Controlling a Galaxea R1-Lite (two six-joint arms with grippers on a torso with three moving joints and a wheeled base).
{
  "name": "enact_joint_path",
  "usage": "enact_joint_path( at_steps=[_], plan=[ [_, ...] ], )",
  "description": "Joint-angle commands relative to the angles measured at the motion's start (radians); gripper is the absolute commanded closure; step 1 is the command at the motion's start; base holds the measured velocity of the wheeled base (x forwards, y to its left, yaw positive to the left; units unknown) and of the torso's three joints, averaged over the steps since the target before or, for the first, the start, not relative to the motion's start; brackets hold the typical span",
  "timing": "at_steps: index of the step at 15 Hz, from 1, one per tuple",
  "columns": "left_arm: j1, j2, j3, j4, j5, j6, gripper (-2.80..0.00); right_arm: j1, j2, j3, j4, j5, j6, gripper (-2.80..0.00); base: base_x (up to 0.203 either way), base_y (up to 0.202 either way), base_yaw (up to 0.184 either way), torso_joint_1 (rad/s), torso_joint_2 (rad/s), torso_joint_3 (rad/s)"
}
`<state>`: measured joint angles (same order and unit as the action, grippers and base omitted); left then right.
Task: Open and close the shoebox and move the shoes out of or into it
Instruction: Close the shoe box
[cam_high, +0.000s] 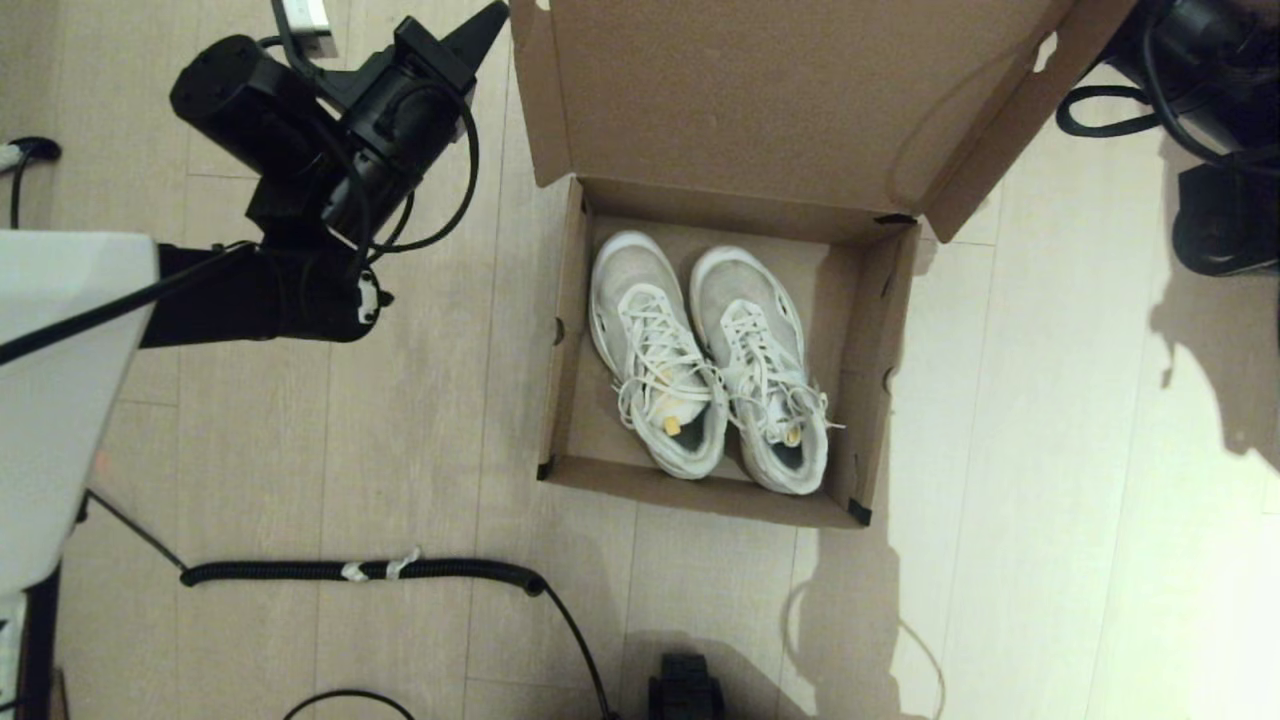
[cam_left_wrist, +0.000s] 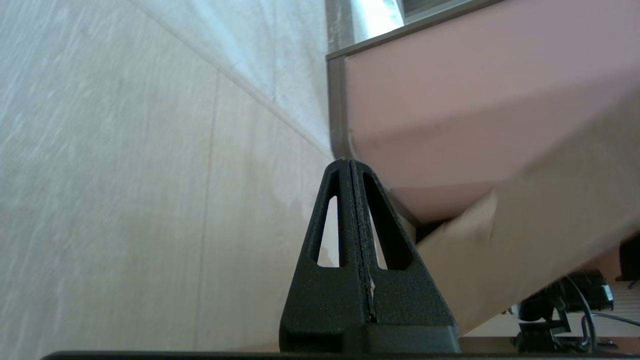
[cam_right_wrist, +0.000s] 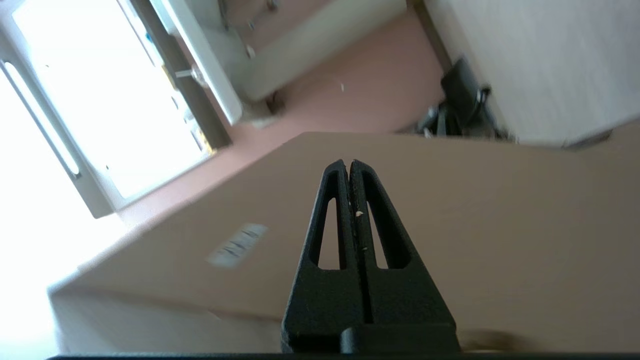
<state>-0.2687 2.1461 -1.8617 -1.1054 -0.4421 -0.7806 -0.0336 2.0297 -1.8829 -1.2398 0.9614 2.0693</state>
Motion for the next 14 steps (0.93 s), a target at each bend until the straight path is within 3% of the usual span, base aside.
enact_joint_path(
  at_steps=[1,5,7,14],
  plan=[
    [0.0,-0.02,-0.011,0.005,-0.004,-0.005,0.0,0.0,-0.053,0.035,-0.008,0.027,0.016,0.0,0.0,0.0,0.0,0.0,0.0,0.0],
    [0.01,-0.014,-0.061,0.058,-0.015,-0.007,0.0,-0.02,-0.141,0.156,-0.012,0.124,0.032,0.0,0.0,0.0,0.0,0.0,0.0,0.0],
    [0.034,-0.023,-0.062,0.064,-0.065,-0.009,0.0,-0.037,-0.179,0.215,-0.013,0.154,0.035,0.0,0.0,0.0,0.0,0.0,0.0,0.0],
    [0.05,-0.107,-0.06,0.083,-0.063,-0.009,0.0,-0.047,-0.365,0.568,-0.126,0.206,0.035,0.0,0.0,0.0,0.0,0.0,0.0,0.0]
  ],
)
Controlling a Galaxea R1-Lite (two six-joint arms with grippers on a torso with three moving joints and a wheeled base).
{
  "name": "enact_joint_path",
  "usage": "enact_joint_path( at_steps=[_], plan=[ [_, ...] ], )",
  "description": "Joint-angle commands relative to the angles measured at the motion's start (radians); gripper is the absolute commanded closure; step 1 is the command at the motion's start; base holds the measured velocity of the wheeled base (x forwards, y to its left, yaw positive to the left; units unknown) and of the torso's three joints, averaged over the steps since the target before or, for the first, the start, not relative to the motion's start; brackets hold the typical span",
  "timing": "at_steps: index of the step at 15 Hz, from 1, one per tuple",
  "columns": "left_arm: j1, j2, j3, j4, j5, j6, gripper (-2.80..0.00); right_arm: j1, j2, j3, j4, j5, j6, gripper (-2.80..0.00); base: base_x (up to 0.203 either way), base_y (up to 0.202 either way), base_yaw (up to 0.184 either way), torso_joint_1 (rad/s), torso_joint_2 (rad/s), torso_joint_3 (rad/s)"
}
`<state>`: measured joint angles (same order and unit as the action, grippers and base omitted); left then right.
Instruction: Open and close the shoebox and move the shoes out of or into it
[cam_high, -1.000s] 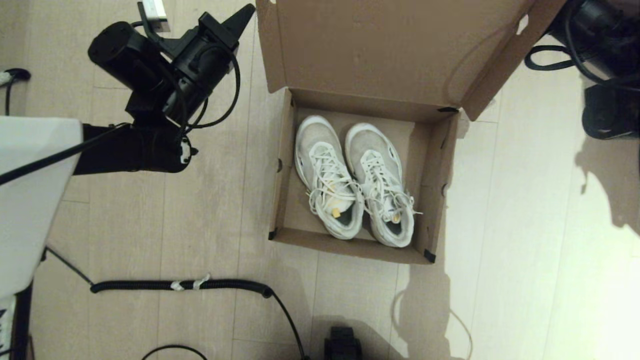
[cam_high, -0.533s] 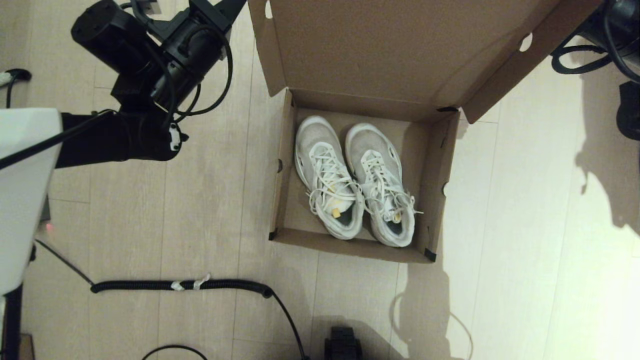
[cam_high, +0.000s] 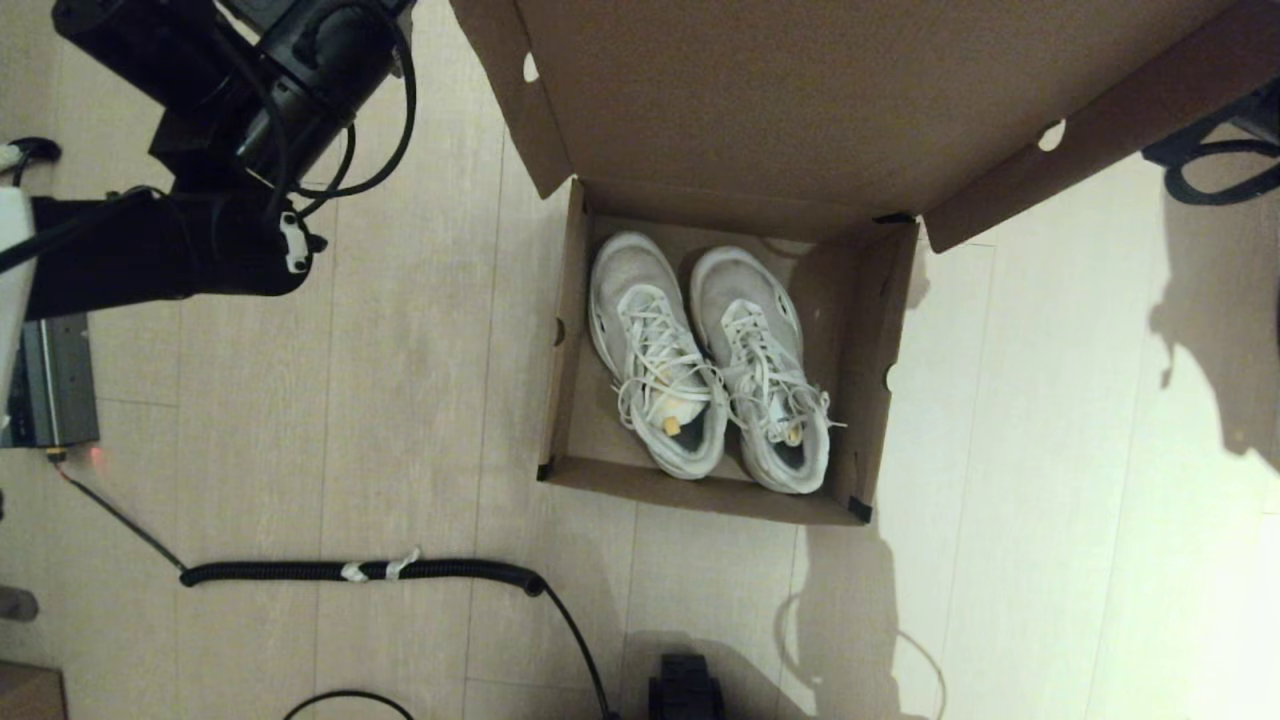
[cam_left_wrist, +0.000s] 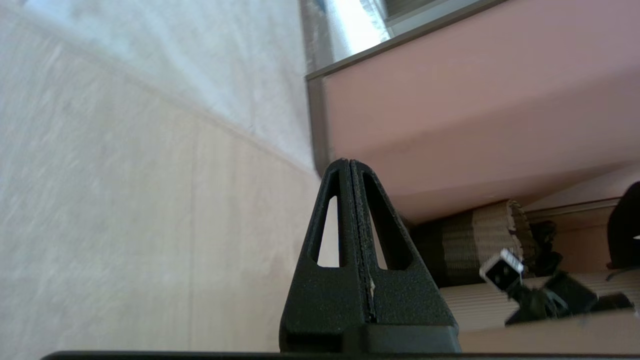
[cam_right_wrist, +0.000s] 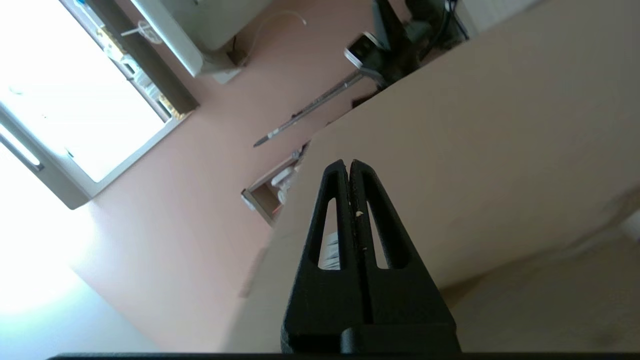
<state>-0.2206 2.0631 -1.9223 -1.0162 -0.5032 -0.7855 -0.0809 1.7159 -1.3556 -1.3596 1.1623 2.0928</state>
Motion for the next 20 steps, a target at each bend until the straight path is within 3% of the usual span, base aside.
enact_joint_path(
  at_steps=[1,8,10,12,14,17,20],
  plan=[
    [0.003,-0.036,0.0,0.003,-0.002,-0.004,0.0,0.0,-0.083,0.099,-0.024,0.016,0.012,0.0,0.0,0.0,0.0,0.0,0.0,0.0],
    [-0.029,-0.106,0.017,0.047,-0.003,-0.005,0.0,0.0,-0.353,0.518,-0.115,0.078,0.012,0.0,0.0,0.0,0.0,0.0,0.0,0.0],
    [-0.043,-0.149,0.073,0.057,-0.001,-0.001,0.0,-0.001,-0.437,0.66,-0.15,0.076,0.008,0.0,0.0,0.0,0.0,0.0,0.0,0.0],
    [-0.055,-0.214,0.222,0.058,0.0,0.026,0.0,-0.002,-0.494,0.796,-0.164,0.066,-0.025,0.0,0.0,0.0,0.0,0.0,0.0,0.0],
    [-0.064,-0.278,0.455,0.057,-0.001,0.093,0.0,-0.024,-0.479,0.858,-0.169,0.044,-0.199,0.0,0.0,0.0,0.0,0.0,0.0,0.0],
    [-0.086,-0.355,0.811,0.043,0.007,0.271,0.0,-0.064,-0.366,0.937,-0.17,0.022,-0.552,0.0,0.0,0.0,0.0,0.0,0.0,0.0],
    [-0.126,-0.39,1.047,-0.039,0.085,0.464,0.0,-0.094,-0.272,1.026,-0.17,0.016,-0.907,0.0,0.0,0.0,0.0,0.0,0.0,0.0]
  ],
)
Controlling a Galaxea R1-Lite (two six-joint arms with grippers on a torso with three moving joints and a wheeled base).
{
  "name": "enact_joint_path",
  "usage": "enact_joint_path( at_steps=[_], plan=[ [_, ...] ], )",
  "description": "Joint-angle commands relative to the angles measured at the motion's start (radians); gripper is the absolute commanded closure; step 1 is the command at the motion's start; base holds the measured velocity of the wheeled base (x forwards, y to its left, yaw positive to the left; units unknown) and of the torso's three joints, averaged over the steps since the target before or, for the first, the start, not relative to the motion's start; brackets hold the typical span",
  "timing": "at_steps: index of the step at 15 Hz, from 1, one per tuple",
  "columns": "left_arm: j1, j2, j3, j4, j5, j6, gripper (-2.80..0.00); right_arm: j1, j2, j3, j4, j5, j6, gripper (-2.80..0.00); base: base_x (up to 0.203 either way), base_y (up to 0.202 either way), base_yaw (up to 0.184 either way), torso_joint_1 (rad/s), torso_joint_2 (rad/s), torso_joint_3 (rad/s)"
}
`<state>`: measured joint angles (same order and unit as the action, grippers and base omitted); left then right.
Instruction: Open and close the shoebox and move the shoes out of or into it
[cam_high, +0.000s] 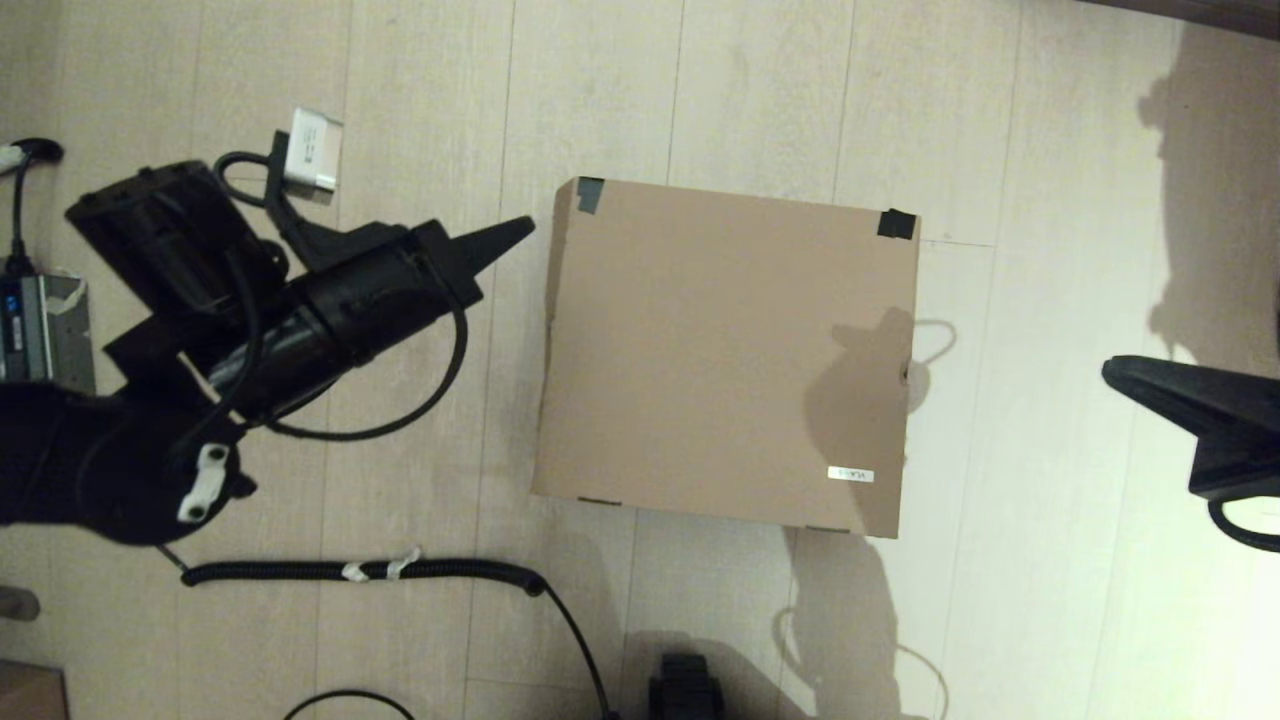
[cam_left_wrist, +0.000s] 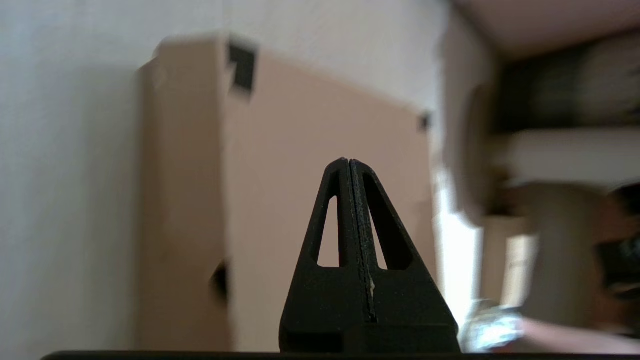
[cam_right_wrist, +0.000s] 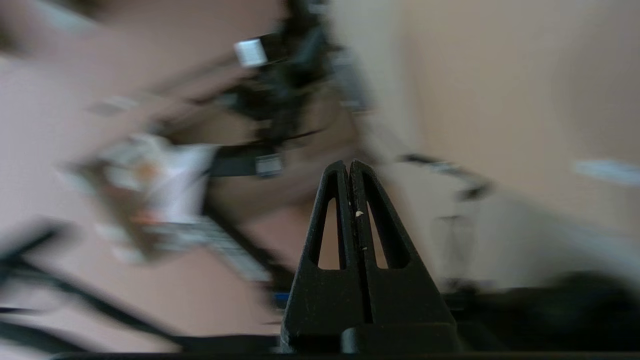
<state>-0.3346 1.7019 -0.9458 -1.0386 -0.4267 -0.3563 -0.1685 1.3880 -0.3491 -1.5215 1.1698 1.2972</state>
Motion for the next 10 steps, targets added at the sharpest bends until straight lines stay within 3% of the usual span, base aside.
enact_joint_path(
  at_steps=[1,2,3,5,6,7,8,10],
  plan=[
    [-0.027,-0.039,0.131,-0.055,0.047,0.067,0.0,-0.018,0.098,0.058,-0.009,0.001,-0.277,0.0,0.0,0.0,0.0,0.0,0.0,0.0],
    [-0.04,-0.058,0.18,-0.086,0.078,0.082,0.0,-0.026,0.142,0.099,-0.009,-0.029,-0.439,0.0,0.0,0.0,0.0,0.0,0.0,0.0],
    [-0.049,-0.095,0.225,-0.105,0.111,0.103,0.0,-0.031,0.191,0.148,-0.009,-0.115,-0.632,0.0,0.0,0.0,0.0,0.0,0.0,0.0],
    [-0.049,-0.15,0.294,-0.113,0.215,0.206,0.0,-0.024,0.265,0.225,-0.009,-0.464,-0.961,0.0,0.0,0.0,0.0,0.0,0.0,0.0],
    [-0.045,-0.168,0.333,-0.116,0.272,0.323,0.0,-0.01,0.28,0.265,-0.009,-0.653,-1.083,0.0,0.0,0.0,0.0,0.0,0.0,0.0],
    [-0.036,-0.197,0.377,-0.119,0.32,0.404,0.0,0.013,0.282,0.305,-0.009,-0.812,-1.179,0.0,0.0,0.0,0.0,0.0,0.0,0.0],
    [-0.02,-0.25,0.424,-0.12,0.346,0.437,0.0,0.046,0.256,0.331,-0.009,-0.929,-1.225,0.0,0.0,0.0,0.0,0.0,0.0,0.0],
    [0.062,-0.401,0.539,-0.118,0.373,0.453,0.0,0.099,0.105,0.348,-0.009,-1.058,-1.273,0.0,0.0,0.0,0.0,0.0,0.0,0.0]
  ],
)
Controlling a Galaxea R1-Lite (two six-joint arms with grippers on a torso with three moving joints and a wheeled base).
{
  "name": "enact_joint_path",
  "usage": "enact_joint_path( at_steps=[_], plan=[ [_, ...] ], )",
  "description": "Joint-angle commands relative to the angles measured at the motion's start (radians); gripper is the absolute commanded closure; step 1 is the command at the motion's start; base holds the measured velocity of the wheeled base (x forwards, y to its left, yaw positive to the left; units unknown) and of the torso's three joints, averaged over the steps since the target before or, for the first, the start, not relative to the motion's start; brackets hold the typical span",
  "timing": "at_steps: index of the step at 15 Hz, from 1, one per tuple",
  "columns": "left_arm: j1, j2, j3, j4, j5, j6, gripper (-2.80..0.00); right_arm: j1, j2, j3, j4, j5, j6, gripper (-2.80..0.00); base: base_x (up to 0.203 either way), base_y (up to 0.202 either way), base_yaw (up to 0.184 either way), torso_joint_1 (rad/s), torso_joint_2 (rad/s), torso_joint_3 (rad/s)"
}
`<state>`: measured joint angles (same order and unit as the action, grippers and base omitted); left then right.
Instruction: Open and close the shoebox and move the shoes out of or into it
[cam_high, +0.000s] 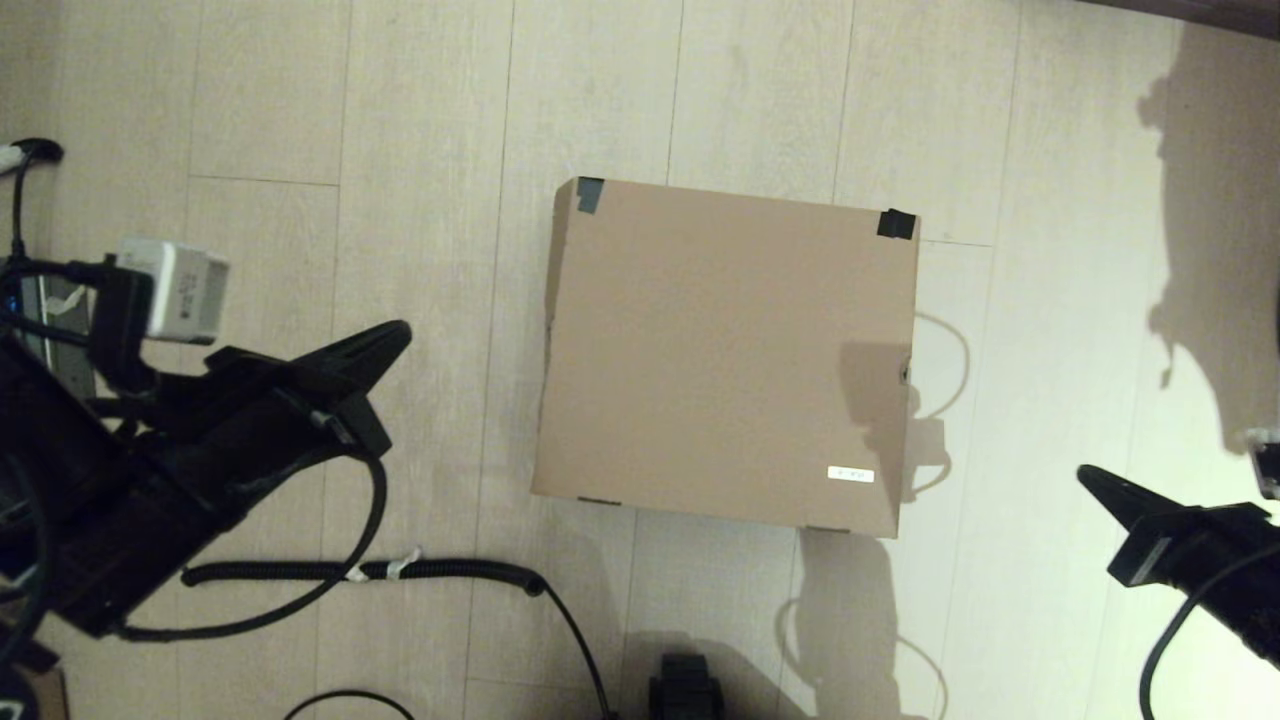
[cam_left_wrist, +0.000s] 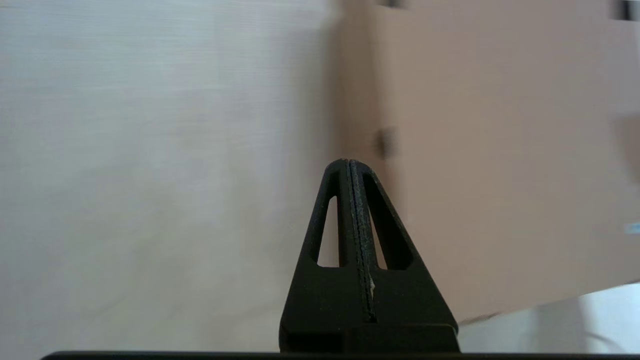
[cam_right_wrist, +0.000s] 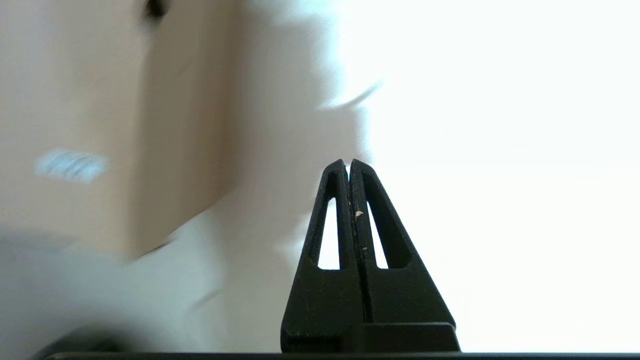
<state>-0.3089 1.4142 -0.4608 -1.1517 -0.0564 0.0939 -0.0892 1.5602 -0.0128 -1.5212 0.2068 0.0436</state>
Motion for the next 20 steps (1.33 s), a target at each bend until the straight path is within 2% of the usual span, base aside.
enact_joint_path(
  at_steps=[1,3,4,6,8,10,11,13,14,15,16,20],
  plan=[
    [0.11,-0.19,0.11,-0.003,0.009,0.006,0.0,0.033,-0.158,0.017,-0.008,-0.145,-0.046,0.0,0.0,0.0,0.0,0.0,0.0,0.0],
    [0.236,-0.372,0.227,0.004,0.013,0.006,0.0,0.048,-0.378,0.021,0.073,-0.201,-0.081,0.0,0.0,0.0,0.0,0.0,0.0,0.0],
    [0.266,-0.476,0.3,0.021,0.009,0.003,0.0,0.052,-0.516,0.023,0.163,-0.216,-0.098,0.0,0.0,0.0,0.0,0.0,0.0,0.0],
    [0.301,-0.665,0.395,0.14,-0.002,-0.01,0.0,0.057,-0.798,0.023,0.449,-0.23,-0.124,0.0,0.0,0.0,0.0,0.0,0.0,0.0],
    [0.318,-0.863,0.418,0.434,-0.008,-0.021,0.0,0.062,-1.087,0.019,0.838,-0.227,-0.141,0.0,0.0,0.0,0.0,0.0,0.0,0.0],
    [0.327,-1.074,0.415,0.813,-0.01,-0.009,0.0,0.07,-1.363,-0.004,1.248,-0.211,-0.142,0.0,0.0,0.0,0.0,0.0,0.0,0.0],
    [0.324,-1.177,0.415,0.947,-0.01,-0.001,0.0,0.074,-1.456,-0.017,1.414,-0.207,-0.132,0.0,0.0,0.0,0.0,0.0,0.0,0.0],
    [0.316,-1.359,0.412,1.165,-0.009,0.01,0.0,0.081,-1.557,-0.045,1.662,-0.218,-0.084,0.0,0.0,0.0,0.0,0.0,0.0,0.0],
    [0.312,-1.401,0.421,1.219,-0.006,0.015,0.0,0.084,-1.56,-0.054,1.699,-0.233,-0.047,0.0,0.0,0.0,0.0,0.0,0.0,0.0],
    [0.311,-1.414,0.443,1.2,0.002,0.019,0.0,0.085,-1.56,-0.056,1.699,-0.236,-0.046,0.0,0.0,0.0,0.0,0.0,0.0,0.0],
    [0.31,-1.413,0.46,1.134,0.015,0.022,0.0,0.085,-1.56,-0.056,1.699,-0.236,-0.052,0.0,0.0,0.0,0.0,0.0,0.0,0.0],
    [0.309,-1.414,0.467,1.141,0.033,0.006,0.0,0.085,-1.559,-0.059,1.703,-0.231,-0.06,0.0,0.0,0.0,0.0,0.0,0.0,0.0]
  ],
)
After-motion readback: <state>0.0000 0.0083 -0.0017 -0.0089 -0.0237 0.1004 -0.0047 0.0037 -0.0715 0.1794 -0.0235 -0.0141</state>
